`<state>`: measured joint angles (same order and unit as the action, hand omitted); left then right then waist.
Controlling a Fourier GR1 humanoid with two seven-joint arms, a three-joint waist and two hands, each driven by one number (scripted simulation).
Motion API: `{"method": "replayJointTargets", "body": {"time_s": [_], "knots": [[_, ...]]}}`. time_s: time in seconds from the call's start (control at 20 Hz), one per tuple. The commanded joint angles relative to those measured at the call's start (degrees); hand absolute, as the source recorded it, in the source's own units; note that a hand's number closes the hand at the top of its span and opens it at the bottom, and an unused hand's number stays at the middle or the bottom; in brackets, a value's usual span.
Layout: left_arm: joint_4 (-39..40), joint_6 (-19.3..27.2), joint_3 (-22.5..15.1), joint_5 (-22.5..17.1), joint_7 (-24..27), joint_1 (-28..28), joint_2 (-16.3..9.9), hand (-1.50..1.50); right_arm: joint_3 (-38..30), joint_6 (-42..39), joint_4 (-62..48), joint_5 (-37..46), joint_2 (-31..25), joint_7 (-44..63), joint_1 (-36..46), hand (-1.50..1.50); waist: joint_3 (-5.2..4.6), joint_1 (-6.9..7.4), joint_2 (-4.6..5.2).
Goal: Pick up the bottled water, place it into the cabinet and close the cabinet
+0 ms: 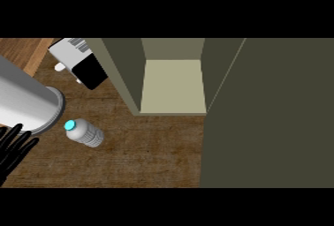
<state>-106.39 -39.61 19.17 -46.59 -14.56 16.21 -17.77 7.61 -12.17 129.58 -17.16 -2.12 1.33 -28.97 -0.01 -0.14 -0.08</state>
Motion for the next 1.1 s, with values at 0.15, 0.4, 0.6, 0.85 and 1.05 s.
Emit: {"method": "replayJointTargets", "body": {"time_s": [0.15, 0.4, 0.6, 0.85, 1.05], "knots": [[5.54, -0.97, 3.69, 2.03, 1.53, -3.47, 1.04, -1.50, 1.82, 0.31, 0.57, 1.81, 0.74, 0.10, 0.88, -1.50, 0.01, 0.06, 0.04], [16.81, -6.75, 4.92, 11.63, 8.61, -7.66, 2.07, -1.50, 1.72, -1.97, 3.25, 1.29, 0.26, -3.47, -6.71, -1.50, -0.01, -0.38, 0.01], [18.95, -7.74, 6.29, 14.26, 10.70, -8.88, 0.74, -1.50, 3.60, -0.06, 3.10, 3.11, 0.92, -1.18, -3.15, -1.50, -0.01, -0.03, 0.04], [32.87, -8.51, 6.06, 28.56, 21.66, -17.63, 1.32, -1.50, 0.58, -3.67, -4.44, 2.10, -0.52, -6.12, -1.55, -1.50, -0.04, -0.46, 0.16], [37.19, -7.69, 4.11, 33.12, 26.00, -18.80, 1.78, -1.50, 2.15, -3.13, -1.06, 2.70, 0.30, -6.76, -5.43, -1.50, -0.03, -0.41, 0.09]]}}
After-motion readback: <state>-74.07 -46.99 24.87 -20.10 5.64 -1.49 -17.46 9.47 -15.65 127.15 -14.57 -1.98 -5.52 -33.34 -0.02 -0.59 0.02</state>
